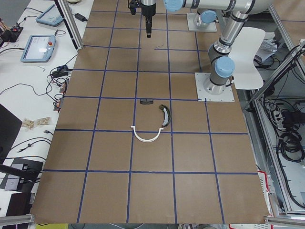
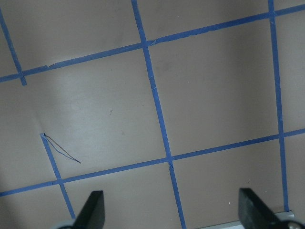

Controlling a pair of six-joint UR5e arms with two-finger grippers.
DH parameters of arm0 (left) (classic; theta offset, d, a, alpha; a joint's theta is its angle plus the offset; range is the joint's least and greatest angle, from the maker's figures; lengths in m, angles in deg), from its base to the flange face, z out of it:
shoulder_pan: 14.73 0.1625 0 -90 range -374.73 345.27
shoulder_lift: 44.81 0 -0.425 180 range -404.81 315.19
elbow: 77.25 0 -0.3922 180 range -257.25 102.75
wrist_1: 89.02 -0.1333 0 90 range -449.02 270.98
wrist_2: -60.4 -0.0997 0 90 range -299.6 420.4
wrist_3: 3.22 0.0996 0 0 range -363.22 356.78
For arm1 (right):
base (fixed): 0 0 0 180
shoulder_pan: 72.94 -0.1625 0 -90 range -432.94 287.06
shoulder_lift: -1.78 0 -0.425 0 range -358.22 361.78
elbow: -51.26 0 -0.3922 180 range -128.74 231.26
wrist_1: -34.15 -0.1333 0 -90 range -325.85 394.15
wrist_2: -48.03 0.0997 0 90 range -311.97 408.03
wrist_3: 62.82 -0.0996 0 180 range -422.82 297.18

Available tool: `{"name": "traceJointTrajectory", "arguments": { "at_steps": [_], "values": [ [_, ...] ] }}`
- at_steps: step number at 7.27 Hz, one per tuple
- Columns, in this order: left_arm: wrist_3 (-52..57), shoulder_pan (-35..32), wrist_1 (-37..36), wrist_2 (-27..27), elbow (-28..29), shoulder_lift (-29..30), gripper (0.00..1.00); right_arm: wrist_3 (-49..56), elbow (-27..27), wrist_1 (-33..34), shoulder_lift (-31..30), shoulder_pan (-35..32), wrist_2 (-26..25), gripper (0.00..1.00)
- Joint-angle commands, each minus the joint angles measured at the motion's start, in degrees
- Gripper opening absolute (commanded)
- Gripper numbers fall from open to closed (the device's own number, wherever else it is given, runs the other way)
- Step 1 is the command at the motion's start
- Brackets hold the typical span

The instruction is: Place bearing gear from tray to pile

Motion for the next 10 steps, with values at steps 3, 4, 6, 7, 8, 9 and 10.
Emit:
{"name": "traceJointTrajectory", "arguments": {
  "at_steps": [3, 4, 6, 7, 8, 9, 10],
  "values": [
    [-0.1, 0.0, -1.8, -0.1, -0.5, 0.1, 1.0, 0.1, -0.1, -0.1, -0.2, 0.0, 0.3, 1.0],
    [0.2, 0.1, -1.9, -0.1, -0.5, 0.2, 1.0, 0.1, 0.1, -0.1, -0.1, 0.0, 0.0, 1.0],
    [0.2, 0.1, -1.9, -0.5, -0.4, 0.2, 1.0, 0.9, 0.2, 0.0, -0.2, 0.5, 0.2, 1.0],
    [0.2, 0.1, -1.9, -0.5, -0.4, 0.1, 1.0, 1.0, -0.3, 0.0, -0.3, 0.5, -0.2, 1.0],
    [0.2, 0.0, -1.8, -0.7, -0.4, 0.0, 1.0, 1.0, -0.7, -0.1, -0.3, 0.5, -0.6, 1.0],
    [0.2, 0.1, -1.8, -0.7, -0.4, 0.0, 1.0, 1.1, -0.6, -0.2, -0.2, 0.7, -0.8, 1.0],
    [0.2, 0.0, -1.8, -0.7, -0.4, 0.0, 1.0, 1.1, -0.5, -0.5, 0.0, 0.7, -1.1, 1.0]
  ]
}}
